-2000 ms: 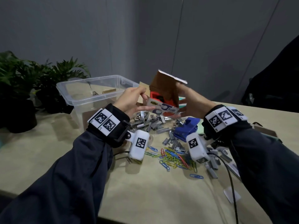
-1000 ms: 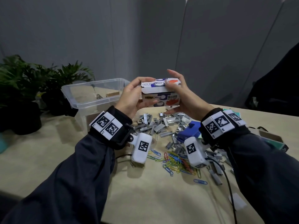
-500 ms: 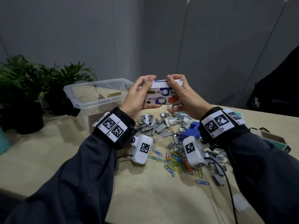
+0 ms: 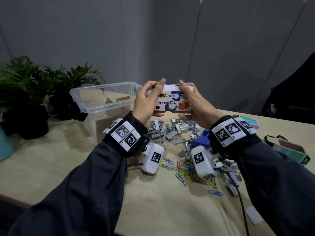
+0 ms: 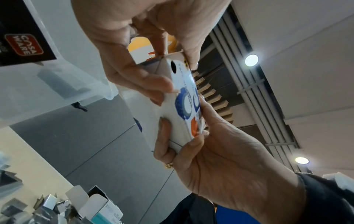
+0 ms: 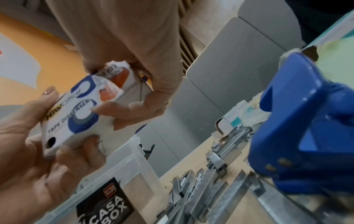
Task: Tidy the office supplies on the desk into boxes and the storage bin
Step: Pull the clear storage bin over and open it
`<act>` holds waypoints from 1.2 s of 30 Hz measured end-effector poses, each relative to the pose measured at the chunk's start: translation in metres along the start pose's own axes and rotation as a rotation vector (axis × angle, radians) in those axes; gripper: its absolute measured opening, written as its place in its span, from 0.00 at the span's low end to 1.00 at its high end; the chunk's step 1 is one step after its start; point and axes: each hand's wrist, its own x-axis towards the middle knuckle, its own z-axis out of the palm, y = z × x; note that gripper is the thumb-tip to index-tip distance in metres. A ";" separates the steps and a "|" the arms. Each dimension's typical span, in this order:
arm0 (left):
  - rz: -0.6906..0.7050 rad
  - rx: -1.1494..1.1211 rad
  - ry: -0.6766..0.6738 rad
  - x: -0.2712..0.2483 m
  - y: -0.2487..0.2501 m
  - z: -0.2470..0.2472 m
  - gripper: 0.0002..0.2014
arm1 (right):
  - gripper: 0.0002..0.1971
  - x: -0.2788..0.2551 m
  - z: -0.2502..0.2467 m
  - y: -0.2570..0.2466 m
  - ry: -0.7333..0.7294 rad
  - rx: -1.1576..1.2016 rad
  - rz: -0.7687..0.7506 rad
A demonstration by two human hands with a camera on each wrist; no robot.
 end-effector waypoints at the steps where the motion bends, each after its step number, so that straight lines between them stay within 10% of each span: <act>1: 0.005 0.014 0.006 0.000 0.000 0.000 0.15 | 0.15 0.000 0.001 0.001 -0.002 0.008 0.001; 36: 0.026 -0.032 -0.103 -0.004 0.009 -0.004 0.08 | 0.18 -0.002 0.006 -0.004 -0.009 0.068 -0.122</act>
